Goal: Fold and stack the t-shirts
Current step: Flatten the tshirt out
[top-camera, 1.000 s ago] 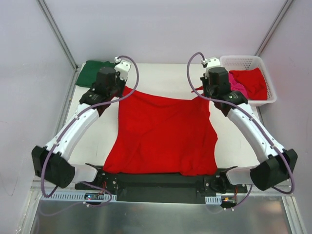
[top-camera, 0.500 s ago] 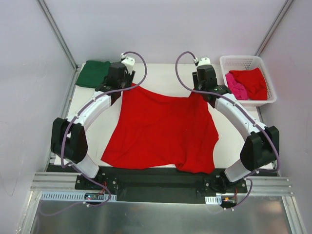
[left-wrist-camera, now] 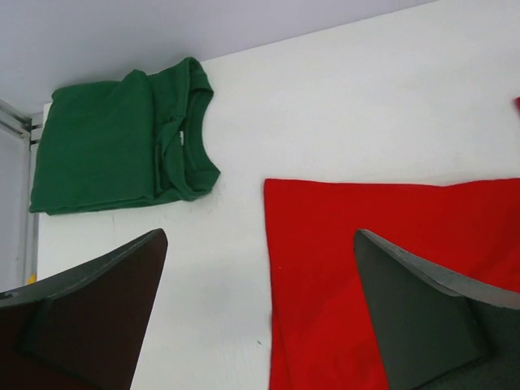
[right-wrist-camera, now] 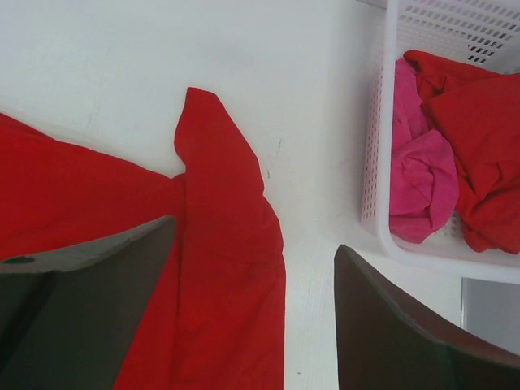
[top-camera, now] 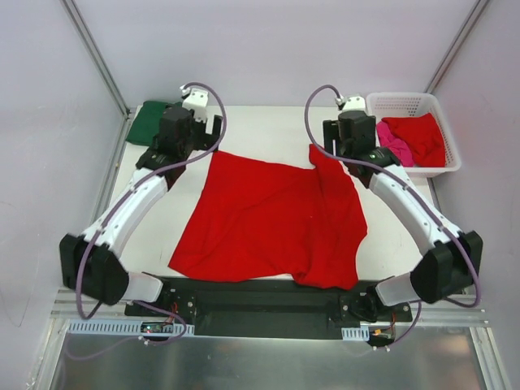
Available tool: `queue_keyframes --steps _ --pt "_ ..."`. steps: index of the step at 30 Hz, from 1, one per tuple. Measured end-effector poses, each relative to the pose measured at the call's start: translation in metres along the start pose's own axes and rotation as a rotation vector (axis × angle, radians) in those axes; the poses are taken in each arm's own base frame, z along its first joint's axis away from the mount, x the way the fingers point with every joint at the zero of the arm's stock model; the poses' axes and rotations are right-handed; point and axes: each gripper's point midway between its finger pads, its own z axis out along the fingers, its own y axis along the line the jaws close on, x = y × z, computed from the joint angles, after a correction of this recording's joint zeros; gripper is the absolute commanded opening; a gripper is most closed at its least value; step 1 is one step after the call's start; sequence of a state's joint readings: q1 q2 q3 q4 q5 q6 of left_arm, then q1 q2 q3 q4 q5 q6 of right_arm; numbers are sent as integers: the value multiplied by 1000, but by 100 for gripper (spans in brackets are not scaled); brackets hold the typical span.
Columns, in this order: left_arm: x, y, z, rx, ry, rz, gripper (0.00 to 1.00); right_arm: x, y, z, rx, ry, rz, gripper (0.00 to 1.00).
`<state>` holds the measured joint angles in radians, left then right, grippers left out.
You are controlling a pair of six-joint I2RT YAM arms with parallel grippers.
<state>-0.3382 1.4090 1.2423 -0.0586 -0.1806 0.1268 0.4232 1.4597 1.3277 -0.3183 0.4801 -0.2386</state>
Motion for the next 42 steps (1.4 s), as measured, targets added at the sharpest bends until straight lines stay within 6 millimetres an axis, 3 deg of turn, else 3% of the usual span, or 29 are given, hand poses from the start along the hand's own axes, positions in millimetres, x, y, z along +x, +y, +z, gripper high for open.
queue_keyframes --steps 4,8,16,19,27,33,42 --pt "-7 -8 -47 78 -61 -75 99 1 -16 -35 -2 -28 67 84" --pt "17 -24 -62 152 -26 -132 99 19 -24 -63 -22 -12 129 84" --pt "100 -64 -23 250 252 -161 99 83 -11 -75 -79 155 192 84" --pt "118 -72 -7 267 328 -156 99 101 -4 -78 -106 207 230 84" --pt "122 -87 41 306 381 -140 97 134 17 -88 -176 315 365 84" --pt "132 -89 57 330 413 -158 95 164 21 -86 -150 408 397 84" --pt "142 -49 64 272 419 -219 95 187 2 -54 -68 513 454 84"
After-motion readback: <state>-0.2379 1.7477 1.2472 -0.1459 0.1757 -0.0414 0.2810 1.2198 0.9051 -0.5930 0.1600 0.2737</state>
